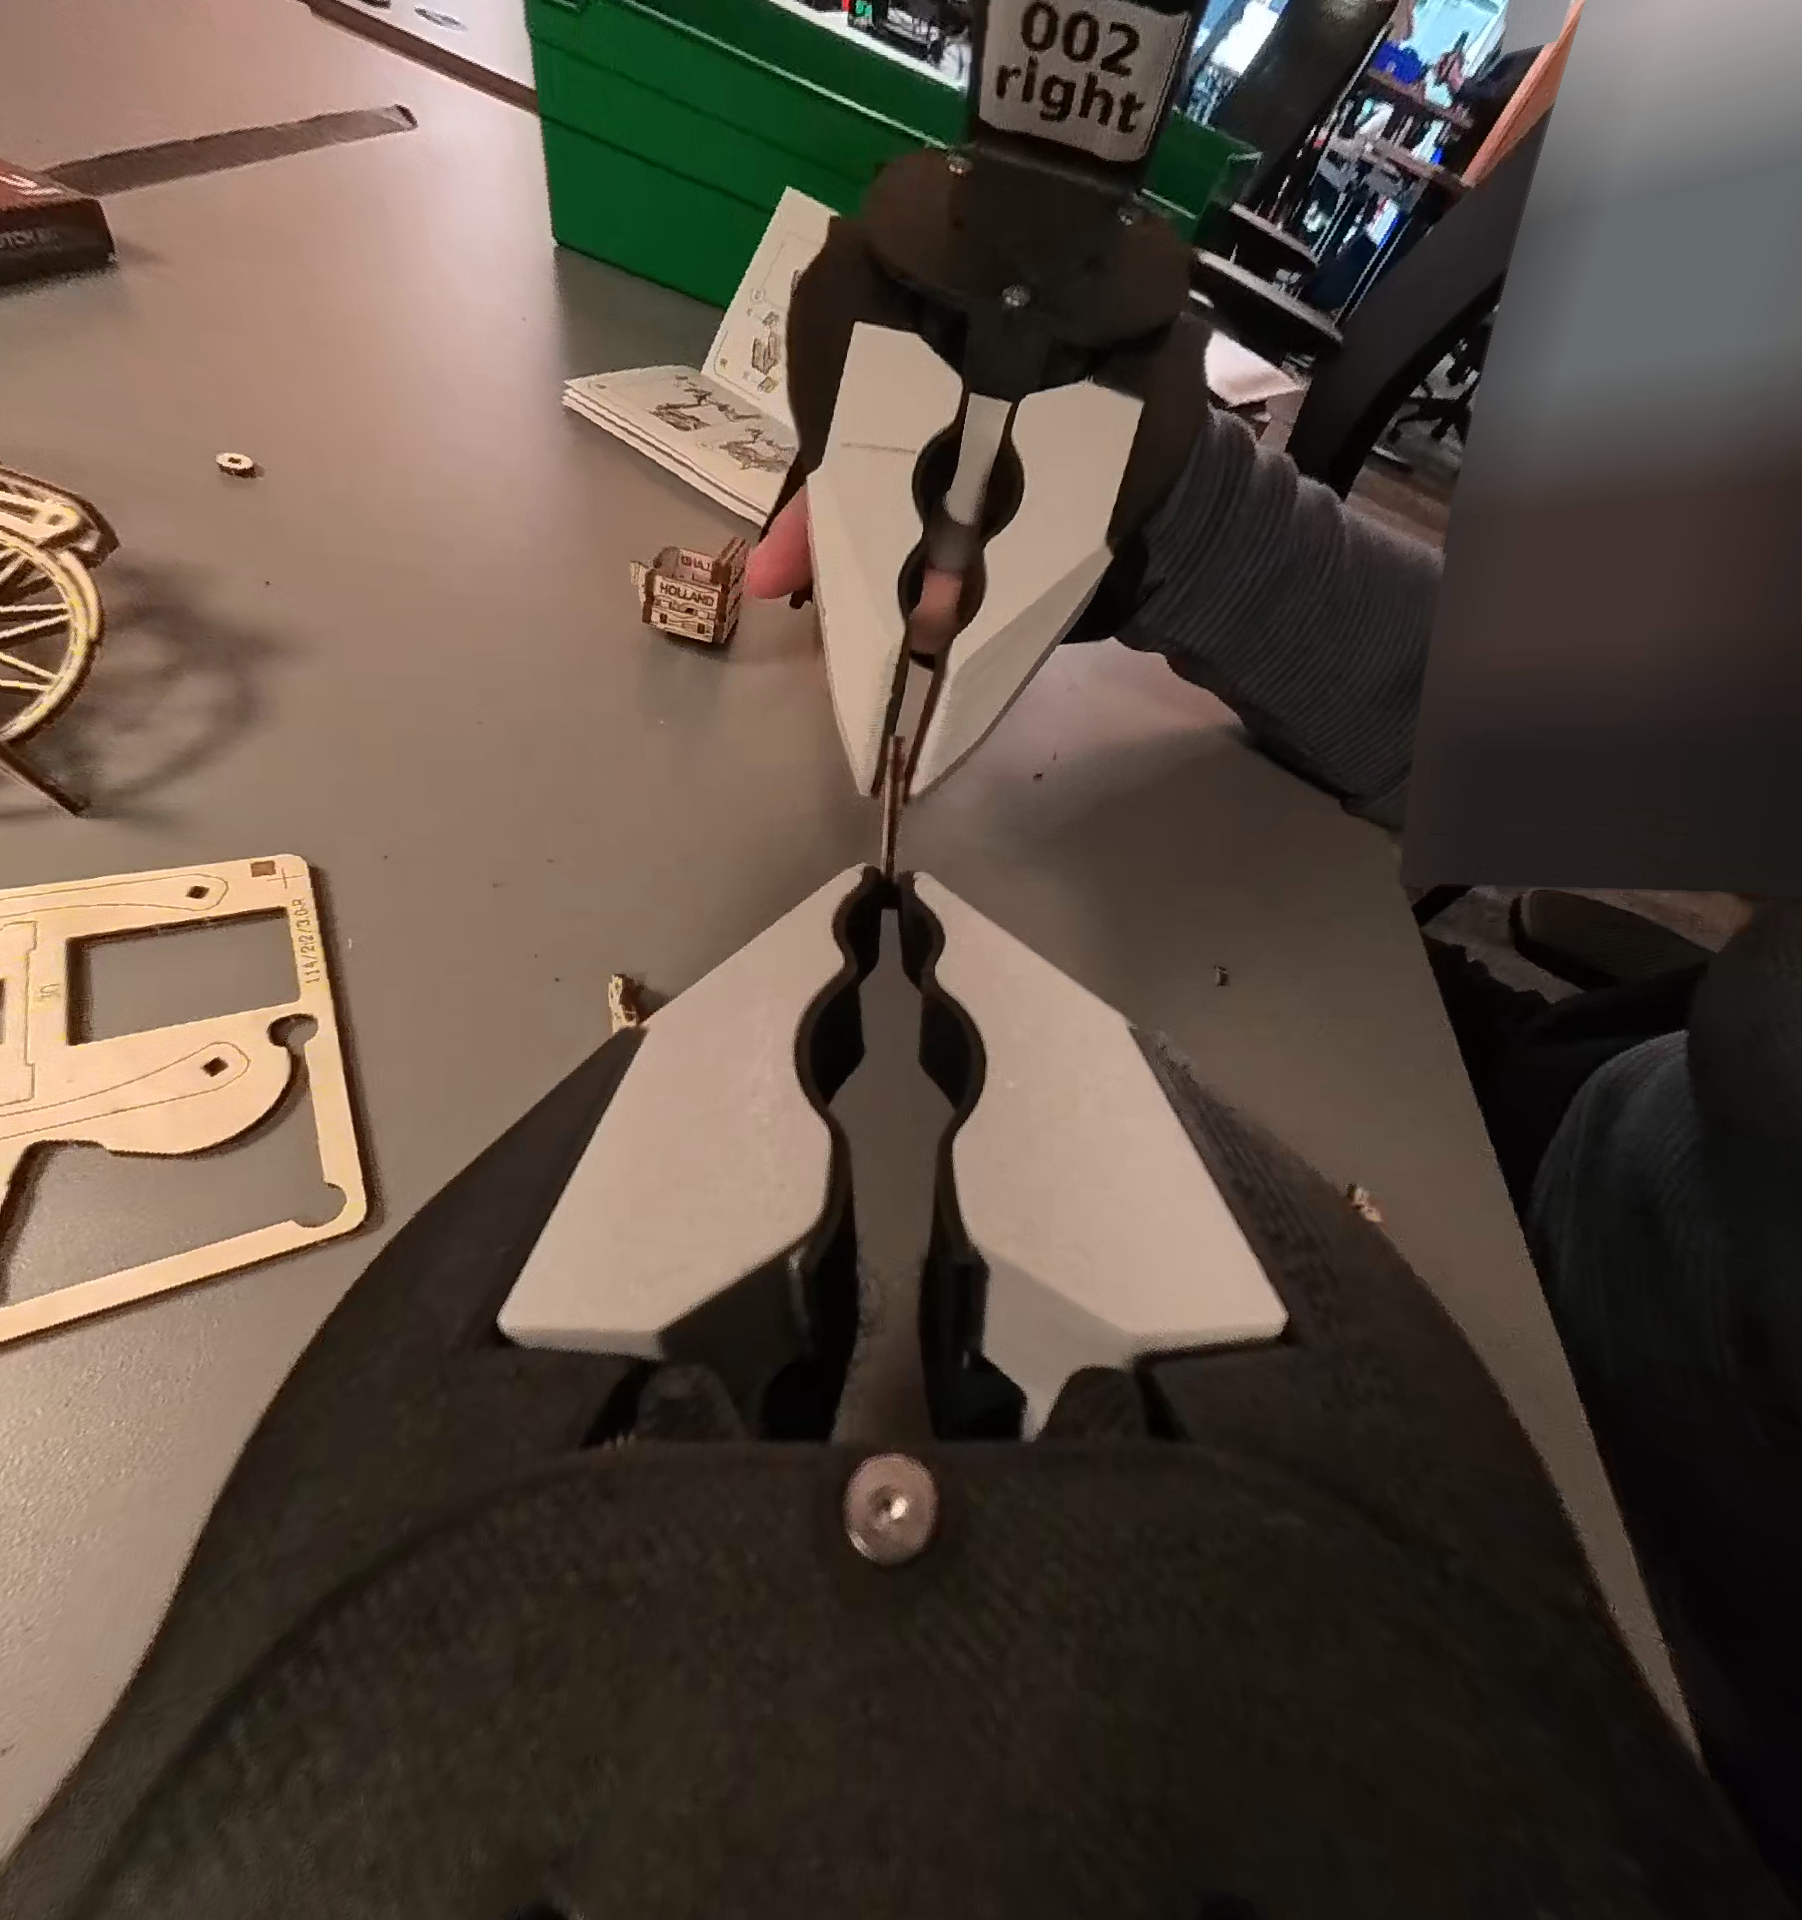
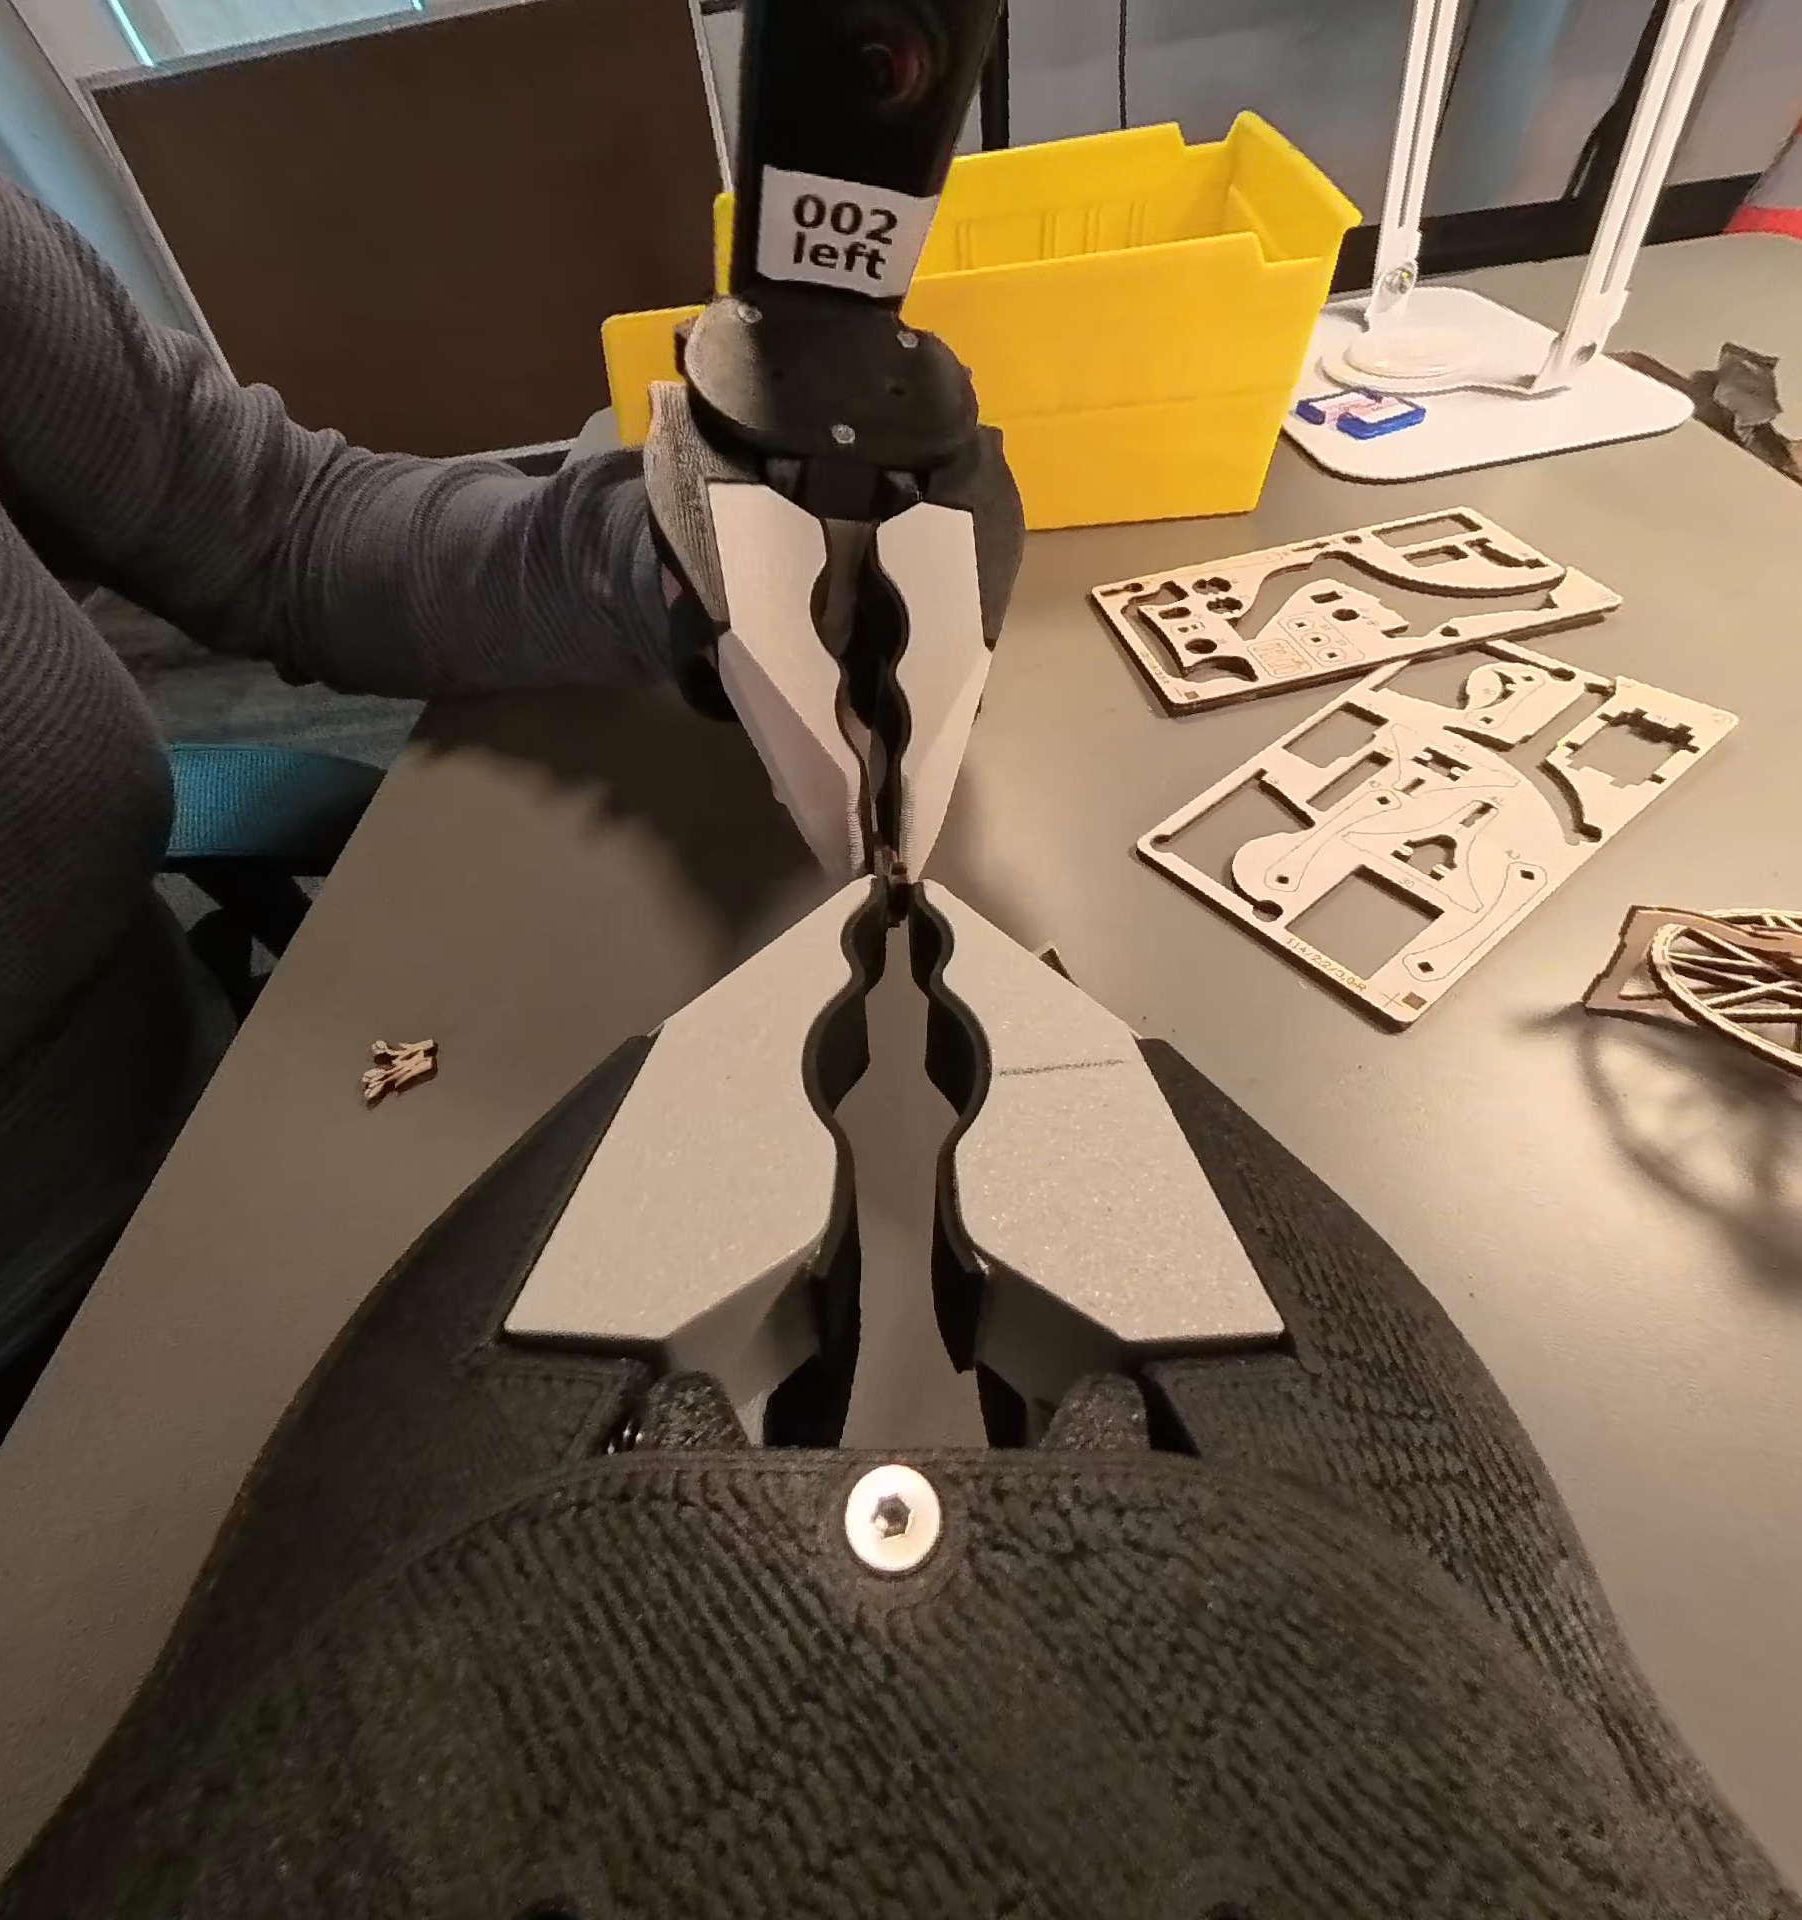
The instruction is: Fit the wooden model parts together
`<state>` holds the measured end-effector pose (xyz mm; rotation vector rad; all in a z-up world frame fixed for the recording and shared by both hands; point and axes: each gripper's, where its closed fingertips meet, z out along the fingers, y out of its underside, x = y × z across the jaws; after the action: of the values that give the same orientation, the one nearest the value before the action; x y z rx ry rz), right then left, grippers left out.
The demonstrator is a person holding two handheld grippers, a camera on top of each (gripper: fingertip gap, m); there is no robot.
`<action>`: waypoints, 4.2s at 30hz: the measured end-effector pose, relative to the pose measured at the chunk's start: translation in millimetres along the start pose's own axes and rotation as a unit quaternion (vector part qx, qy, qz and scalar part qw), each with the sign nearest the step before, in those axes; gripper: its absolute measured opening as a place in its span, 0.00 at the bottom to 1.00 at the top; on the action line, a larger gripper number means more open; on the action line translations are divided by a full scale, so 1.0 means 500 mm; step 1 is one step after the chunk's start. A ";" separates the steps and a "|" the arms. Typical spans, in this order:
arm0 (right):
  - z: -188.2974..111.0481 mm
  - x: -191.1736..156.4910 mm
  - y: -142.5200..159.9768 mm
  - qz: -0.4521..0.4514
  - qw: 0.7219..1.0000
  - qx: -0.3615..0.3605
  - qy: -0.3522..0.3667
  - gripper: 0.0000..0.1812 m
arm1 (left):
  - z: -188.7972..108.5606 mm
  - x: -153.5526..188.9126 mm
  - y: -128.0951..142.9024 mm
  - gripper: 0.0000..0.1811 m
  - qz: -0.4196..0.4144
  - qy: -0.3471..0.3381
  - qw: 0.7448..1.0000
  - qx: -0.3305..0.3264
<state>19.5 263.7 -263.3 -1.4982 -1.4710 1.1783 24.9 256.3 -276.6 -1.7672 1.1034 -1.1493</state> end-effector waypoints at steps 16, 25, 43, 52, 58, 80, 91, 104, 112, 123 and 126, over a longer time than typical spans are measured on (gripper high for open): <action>0.003 0.005 0.004 0.001 1.000 -0.006 0.008 0.03 | 0.001 -0.004 0.006 0.01 0.015 -0.013 1.000 -0.012; 0.002 0.001 0.008 0.003 1.000 -0.011 0.000 0.01 | 0.003 -0.001 0.010 0.01 0.017 -0.011 1.000 -0.018; -0.002 0.046 0.050 0.020 0.998 -0.054 0.041 0.00 | -0.034 -0.107 0.026 0.05 0.005 -0.146 0.989 -0.033; 0.004 0.038 0.073 0.062 0.997 -0.049 0.013 0.00 | -0.020 -0.134 -0.003 0.09 -0.141 -0.088 0.986 -0.015; 0.000 0.047 0.073 0.087 0.995 -0.044 0.019 0.00 | 0.022 -0.126 0.034 0.14 -0.154 -0.078 0.968 -0.180; -0.003 0.051 0.085 0.103 0.993 -0.062 0.001 0.00 | 0.026 -0.115 0.087 0.08 -0.040 -0.128 0.939 -0.317; -0.028 0.031 0.066 0.052 0.998 -0.027 -0.030 0.00 | 0.048 -0.104 0.036 0.00 -0.056 -0.064 0.983 -0.166; -0.043 0.031 0.044 0.083 0.995 0.021 -0.050 0.00 | 0.073 -0.081 -0.005 0.01 -0.032 -0.002 0.997 -0.063; -0.043 0.028 0.045 0.082 0.995 0.019 -0.054 0.00 | 0.073 -0.076 -0.007 0.00 -0.048 0.015 0.997 -0.052; -0.040 0.026 0.048 0.079 0.995 0.013 -0.056 0.00 | 0.074 -0.075 -0.004 0.00 -0.053 0.017 0.997 -0.055; -0.040 0.026 0.048 0.079 0.995 0.012 -0.056 0.00 | 0.074 -0.075 -0.004 0.00 -0.056 0.019 0.997 -0.055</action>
<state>45.3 276.2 -280.7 -1.5771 -1.4264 1.3898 51.4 296.4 -298.0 -1.9203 1.1213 -1.2125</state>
